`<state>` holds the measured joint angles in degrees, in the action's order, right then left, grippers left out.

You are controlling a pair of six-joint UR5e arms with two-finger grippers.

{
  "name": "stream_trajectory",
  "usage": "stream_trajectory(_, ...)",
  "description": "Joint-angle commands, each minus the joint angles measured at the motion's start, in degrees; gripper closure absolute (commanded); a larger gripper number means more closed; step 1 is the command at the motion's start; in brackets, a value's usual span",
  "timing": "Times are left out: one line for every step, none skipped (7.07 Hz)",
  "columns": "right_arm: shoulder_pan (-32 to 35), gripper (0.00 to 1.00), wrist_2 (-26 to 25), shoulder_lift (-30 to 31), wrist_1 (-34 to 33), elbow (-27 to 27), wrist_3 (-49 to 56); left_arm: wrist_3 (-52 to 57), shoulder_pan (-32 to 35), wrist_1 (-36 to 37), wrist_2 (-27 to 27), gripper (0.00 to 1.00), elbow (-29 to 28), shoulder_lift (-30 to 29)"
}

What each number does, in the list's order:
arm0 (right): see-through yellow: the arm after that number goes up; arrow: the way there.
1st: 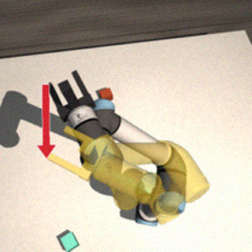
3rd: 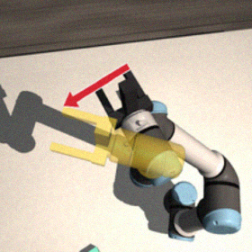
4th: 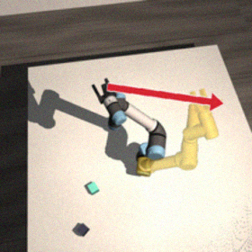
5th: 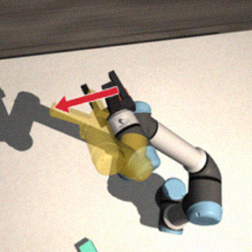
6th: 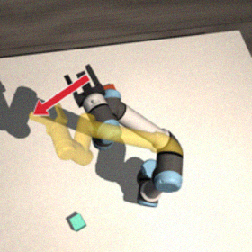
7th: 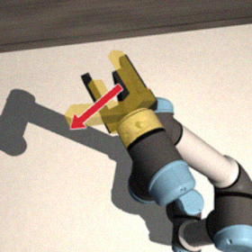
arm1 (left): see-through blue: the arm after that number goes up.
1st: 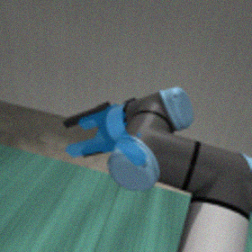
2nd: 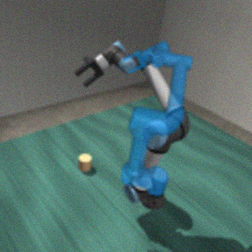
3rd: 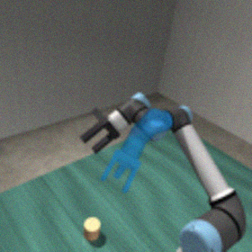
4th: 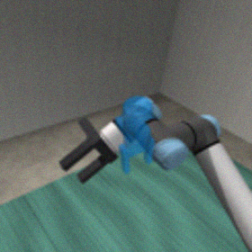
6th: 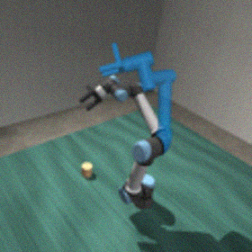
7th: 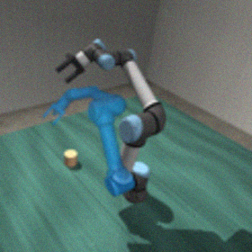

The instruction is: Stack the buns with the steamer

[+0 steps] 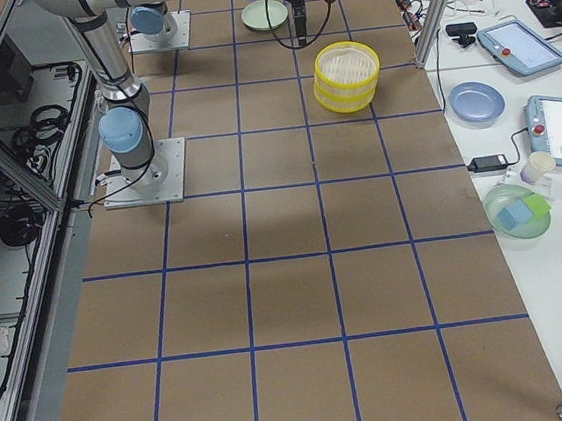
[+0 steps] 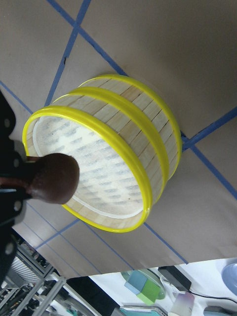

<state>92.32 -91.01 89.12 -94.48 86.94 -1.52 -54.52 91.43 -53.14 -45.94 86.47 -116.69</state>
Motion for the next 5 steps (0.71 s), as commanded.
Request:
stream_trajectory(0.0,0.00,0.6,-0.8,-2.9,0.0,0.3,-1.3,3.0,7.6,2.6,1.00,0.0,-5.4)
stream_trajectory(-0.1,0.00,0.7,-1.2,-3.1,0.0,0.3,-1.4,3.9,9.2,3.0,1.00,-0.1,-7.1)
stream_trajectory(-0.1,0.00,0.7,-1.3,-3.1,0.0,0.3,-1.3,4.3,9.2,2.4,0.87,-0.3,-7.8)
stream_trajectory(0.0,0.00,0.7,-1.4,-3.1,0.1,0.2,-1.5,4.3,9.1,2.3,0.46,-0.4,-7.9)
stream_trajectory(0.0,0.00,0.6,-1.5,-3.1,0.1,0.2,-1.6,4.4,9.2,2.3,0.29,-0.6,-7.9)
